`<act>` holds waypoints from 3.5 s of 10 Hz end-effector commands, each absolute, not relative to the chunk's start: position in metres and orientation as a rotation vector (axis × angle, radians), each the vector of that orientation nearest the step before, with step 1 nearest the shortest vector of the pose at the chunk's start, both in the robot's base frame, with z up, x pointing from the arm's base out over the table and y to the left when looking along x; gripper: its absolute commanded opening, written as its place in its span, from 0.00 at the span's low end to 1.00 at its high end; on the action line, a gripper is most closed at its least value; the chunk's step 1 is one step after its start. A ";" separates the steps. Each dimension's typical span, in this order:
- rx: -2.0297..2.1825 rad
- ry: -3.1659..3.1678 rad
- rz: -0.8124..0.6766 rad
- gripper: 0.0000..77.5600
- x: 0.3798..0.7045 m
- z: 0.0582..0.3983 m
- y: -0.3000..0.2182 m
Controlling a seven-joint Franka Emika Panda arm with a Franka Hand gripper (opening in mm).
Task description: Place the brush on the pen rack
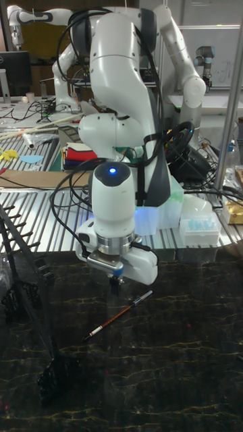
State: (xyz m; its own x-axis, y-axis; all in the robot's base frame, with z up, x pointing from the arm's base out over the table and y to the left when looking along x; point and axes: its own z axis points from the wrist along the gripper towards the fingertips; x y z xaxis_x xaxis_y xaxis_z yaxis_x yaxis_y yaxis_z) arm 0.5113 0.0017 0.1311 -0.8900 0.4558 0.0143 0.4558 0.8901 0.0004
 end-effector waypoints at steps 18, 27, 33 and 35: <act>-0.681 -3.066 -0.036 0.00 0.519 0.118 0.009; -0.660 -3.046 -0.031 0.00 0.520 0.116 0.010; -0.658 -3.045 -0.032 0.00 0.521 0.115 0.011; -0.661 -3.044 -0.033 0.00 0.521 0.113 0.011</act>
